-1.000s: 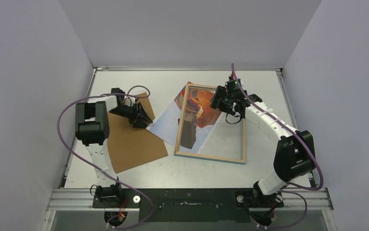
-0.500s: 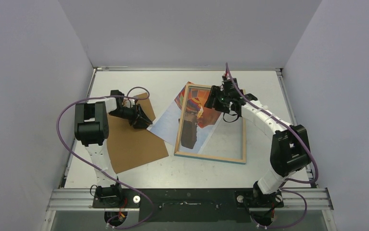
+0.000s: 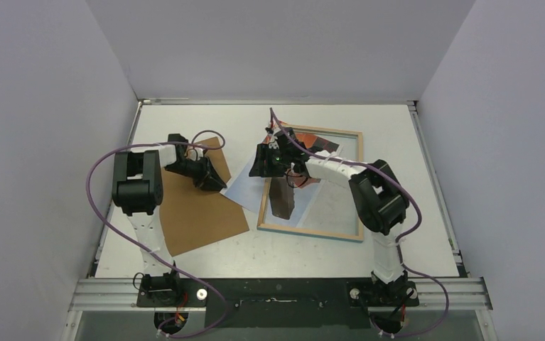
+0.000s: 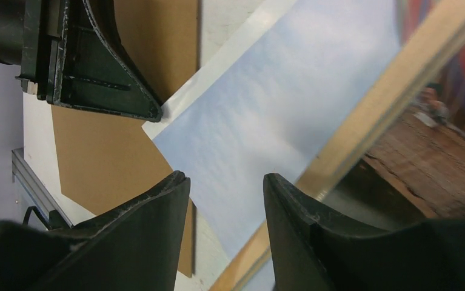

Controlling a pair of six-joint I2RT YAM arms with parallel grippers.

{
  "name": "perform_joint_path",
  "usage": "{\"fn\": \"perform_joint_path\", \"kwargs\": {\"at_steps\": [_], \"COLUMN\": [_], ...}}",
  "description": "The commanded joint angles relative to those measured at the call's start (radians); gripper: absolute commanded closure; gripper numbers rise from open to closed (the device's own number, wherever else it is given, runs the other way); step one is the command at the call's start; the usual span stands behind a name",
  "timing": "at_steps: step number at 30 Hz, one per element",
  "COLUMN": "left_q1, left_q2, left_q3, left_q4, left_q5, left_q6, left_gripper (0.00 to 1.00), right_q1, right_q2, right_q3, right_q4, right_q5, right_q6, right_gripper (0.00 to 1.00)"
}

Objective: Put the photo into the frame

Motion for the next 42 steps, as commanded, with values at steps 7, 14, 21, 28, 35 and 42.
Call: {"fn": "perform_joint_path", "kwargs": {"at_steps": [7, 14, 21, 28, 35, 42], "left_q1": [-0.015, -0.017, -0.044, -0.082, -0.097, -0.083], "left_q2": [-0.056, -0.058, -0.058, -0.067, -0.086, -0.096], "left_q3": [-0.075, -0.074, -0.074, -0.077, -0.080, -0.072], "left_q4": [0.047, 0.059, 0.067, 0.092, 0.074, 0.081], "left_q5": [-0.085, -0.093, -0.077, -0.066, -0.147, -0.154], "left_q6": [0.064, 0.065, 0.049, 0.008, -0.002, -0.019], "left_gripper": [0.82, 0.80, 0.78, 0.77, 0.79, 0.85], "right_q1": [0.069, 0.124, 0.131, 0.129, 0.124, 0.115], "right_q2": [0.183, 0.263, 0.312, 0.324, 0.320, 0.304], "right_q3": [0.180, 0.299, 0.334, 0.326, 0.316, 0.285], "right_q4": [-0.024, -0.184, -0.262, -0.255, -0.245, -0.223], "right_q5": [0.014, 0.074, 0.087, 0.074, 0.069, 0.063], "right_q6": [0.059, 0.003, 0.004, 0.026, 0.035, 0.042], "right_gripper": [0.56, 0.56, 0.56, 0.56, 0.56, 0.56]}}
